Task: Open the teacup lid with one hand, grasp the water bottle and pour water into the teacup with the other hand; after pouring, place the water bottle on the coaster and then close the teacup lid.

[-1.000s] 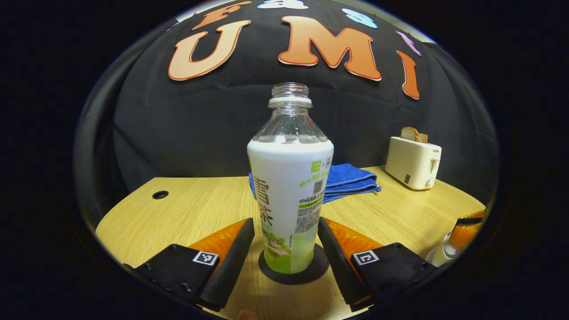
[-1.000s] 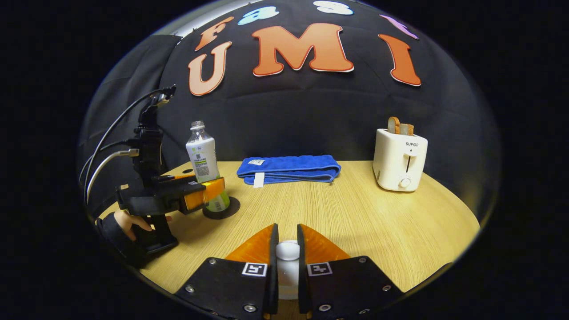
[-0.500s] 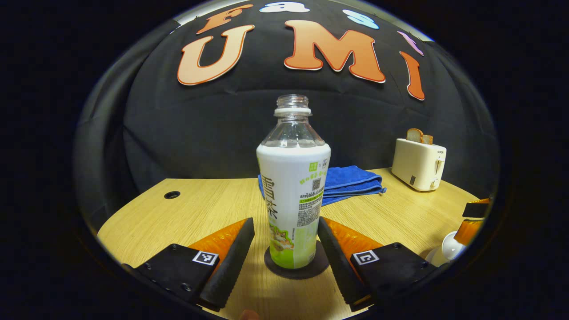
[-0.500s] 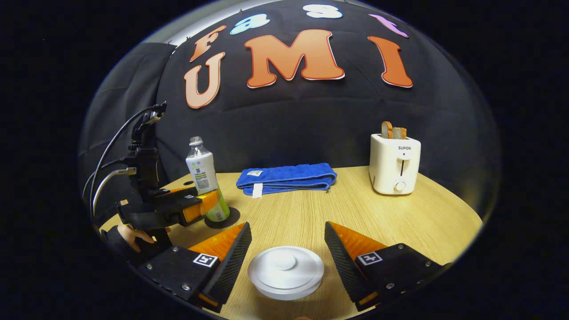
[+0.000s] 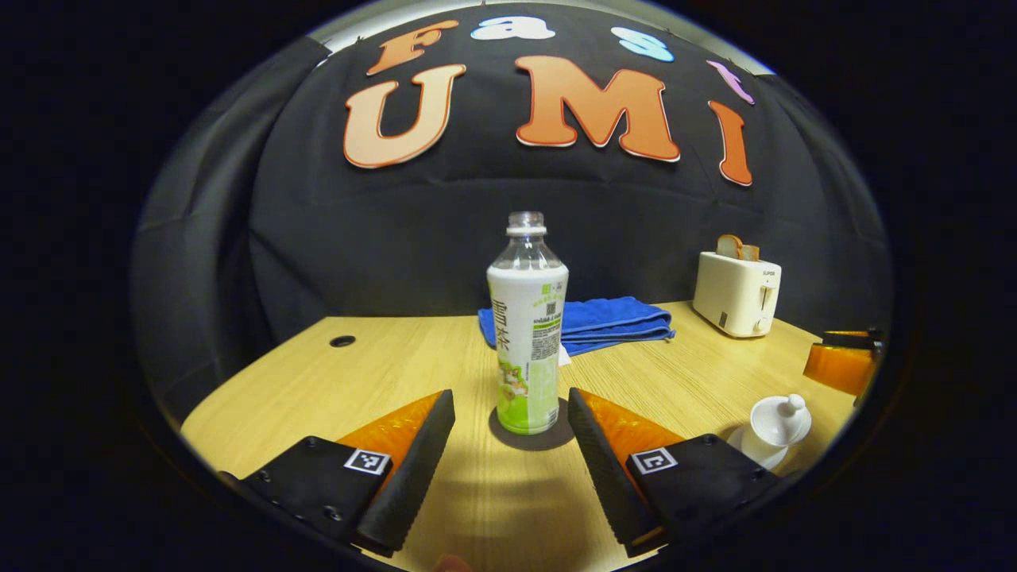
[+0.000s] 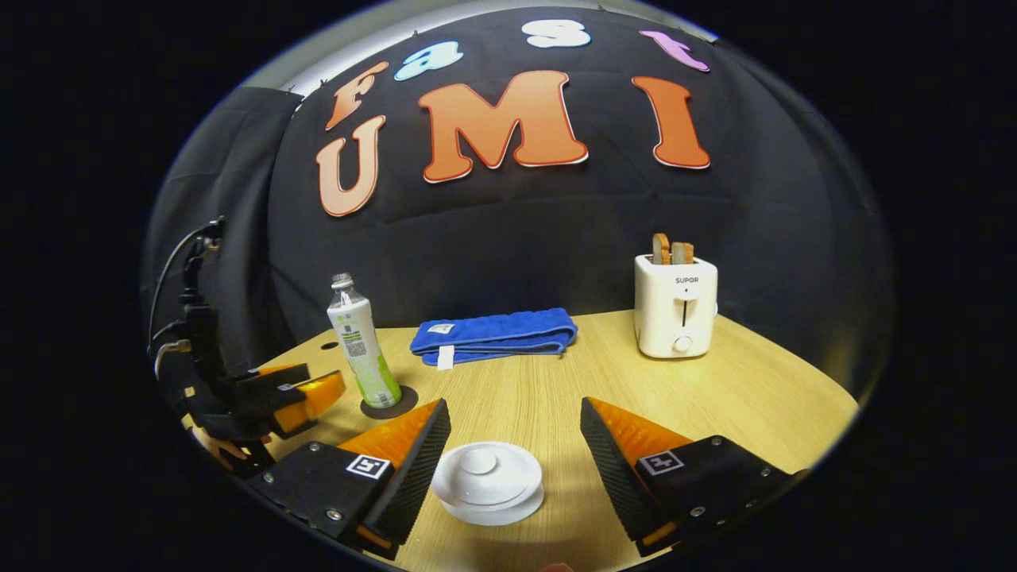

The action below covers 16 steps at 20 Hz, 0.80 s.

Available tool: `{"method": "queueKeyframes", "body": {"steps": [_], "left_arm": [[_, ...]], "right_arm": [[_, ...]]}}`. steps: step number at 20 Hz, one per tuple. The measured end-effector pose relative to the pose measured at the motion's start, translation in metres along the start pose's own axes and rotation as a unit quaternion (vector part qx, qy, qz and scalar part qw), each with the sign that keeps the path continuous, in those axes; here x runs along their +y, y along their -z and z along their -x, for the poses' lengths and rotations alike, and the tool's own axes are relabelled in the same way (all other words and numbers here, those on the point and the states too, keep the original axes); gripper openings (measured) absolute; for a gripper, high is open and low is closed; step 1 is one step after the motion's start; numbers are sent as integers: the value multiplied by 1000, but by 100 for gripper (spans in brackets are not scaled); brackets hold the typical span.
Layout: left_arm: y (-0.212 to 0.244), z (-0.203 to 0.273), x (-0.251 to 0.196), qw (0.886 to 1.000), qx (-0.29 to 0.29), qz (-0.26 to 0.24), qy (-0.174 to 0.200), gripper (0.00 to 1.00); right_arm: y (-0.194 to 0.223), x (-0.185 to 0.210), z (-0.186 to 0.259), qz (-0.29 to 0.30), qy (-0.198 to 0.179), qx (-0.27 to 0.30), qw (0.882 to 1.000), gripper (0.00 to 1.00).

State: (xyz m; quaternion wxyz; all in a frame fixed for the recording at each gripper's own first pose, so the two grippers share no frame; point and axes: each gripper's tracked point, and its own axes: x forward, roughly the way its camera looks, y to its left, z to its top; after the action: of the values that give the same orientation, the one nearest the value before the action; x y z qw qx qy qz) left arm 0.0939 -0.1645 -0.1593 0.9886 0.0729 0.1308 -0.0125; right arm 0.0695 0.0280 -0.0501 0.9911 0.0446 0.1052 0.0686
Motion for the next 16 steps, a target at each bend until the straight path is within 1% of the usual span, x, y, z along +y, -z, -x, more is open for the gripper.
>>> {"method": "queueKeyframes", "body": {"steps": [1,2,3,4,5,8,10,11,13,14,16], "left_arm": [[-4,14,2,1000,-7,3,-1,92],[-7,25,7,1000,-11,7,-5,94],[-9,36,15,1000,-14,10,-10,93],[-13,48,24,1000,-18,14,-16,92],[-17,56,32,999,-24,18,-20,94],[-31,78,63,998,-41,28,-43,93],[-41,89,78,997,-55,30,-55,94],[-45,94,86,996,-61,32,-61,92],[-54,100,95,994,-72,37,-68,92],[-56,102,100,994,-75,41,-71,93],[-59,105,107,993,-79,48,-71,93]], "right_arm": [[-1,-3,4,1,3,0,1000,98],[-1,-8,9,3,8,0,1000,98],[-2,-14,13,6,15,1,1000,98],[-3,-19,18,9,22,-1,1000,98],[-4,-24,23,13,28,-3,1000,98],[-7,-42,36,26,48,-10,998,98],[-11,-50,42,33,58,-19,998,98],[-13,-52,44,34,60,-22,997,97],[-17,-51,48,35,61,-29,997,98],[-19,-50,47,36,61,-32,997,98],[-21,-47,45,43,63,-35,997,98]]}}
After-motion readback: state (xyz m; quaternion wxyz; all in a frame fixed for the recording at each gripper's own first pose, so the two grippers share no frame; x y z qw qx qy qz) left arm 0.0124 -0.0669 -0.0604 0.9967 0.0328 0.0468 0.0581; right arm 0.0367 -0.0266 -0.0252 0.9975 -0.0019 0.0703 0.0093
